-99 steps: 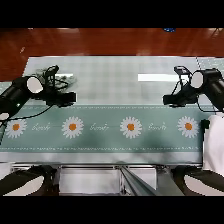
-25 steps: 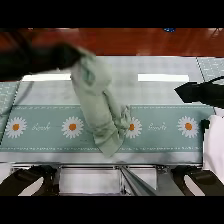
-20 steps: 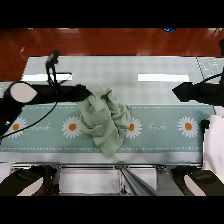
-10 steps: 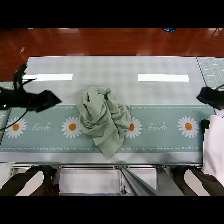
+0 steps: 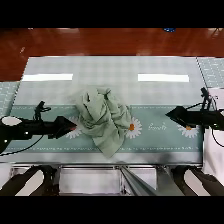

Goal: Fold the shirts.

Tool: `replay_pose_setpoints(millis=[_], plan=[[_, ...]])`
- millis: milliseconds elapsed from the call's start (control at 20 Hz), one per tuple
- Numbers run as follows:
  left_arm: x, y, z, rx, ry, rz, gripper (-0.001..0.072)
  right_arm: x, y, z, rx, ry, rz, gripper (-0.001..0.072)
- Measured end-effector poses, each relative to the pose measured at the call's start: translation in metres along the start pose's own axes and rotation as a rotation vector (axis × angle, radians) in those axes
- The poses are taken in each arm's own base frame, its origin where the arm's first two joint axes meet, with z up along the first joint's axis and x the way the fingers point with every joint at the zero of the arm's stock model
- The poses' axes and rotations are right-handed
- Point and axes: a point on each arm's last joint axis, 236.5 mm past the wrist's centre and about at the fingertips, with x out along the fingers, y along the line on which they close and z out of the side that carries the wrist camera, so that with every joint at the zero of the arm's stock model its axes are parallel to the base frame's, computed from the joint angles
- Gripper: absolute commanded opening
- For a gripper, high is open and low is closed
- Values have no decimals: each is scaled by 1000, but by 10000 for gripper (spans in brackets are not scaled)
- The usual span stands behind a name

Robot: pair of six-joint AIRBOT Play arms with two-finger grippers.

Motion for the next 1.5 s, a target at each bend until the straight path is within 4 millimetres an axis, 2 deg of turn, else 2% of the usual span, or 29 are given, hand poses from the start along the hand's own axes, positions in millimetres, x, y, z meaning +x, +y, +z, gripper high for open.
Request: replay_pose_setpoints(millis=[350,450,600,950,1200,1450,1500], plan=[[53,-14,-18,5,55,-2,496,17,26,-12,-35,15,35,407],[64,-13,-16,16,60,18,20,20,30,-12,-33,13,39,407],[72,-18,-14,68,79,28,17,33,36,-19,-16,47,47,407],[74,-36,-15,140,115,-4,17,86,67,-55,9,229,123,407],[74,-39,-16,148,121,-10,18,115,86,-72,-18,320,136,407],[74,-40,-16,150,122,-13,17,136,112,-84,-57,385,159,405],[74,-40,-16,150,122,-13,17,140,118,-86,-68,393,164,361]])
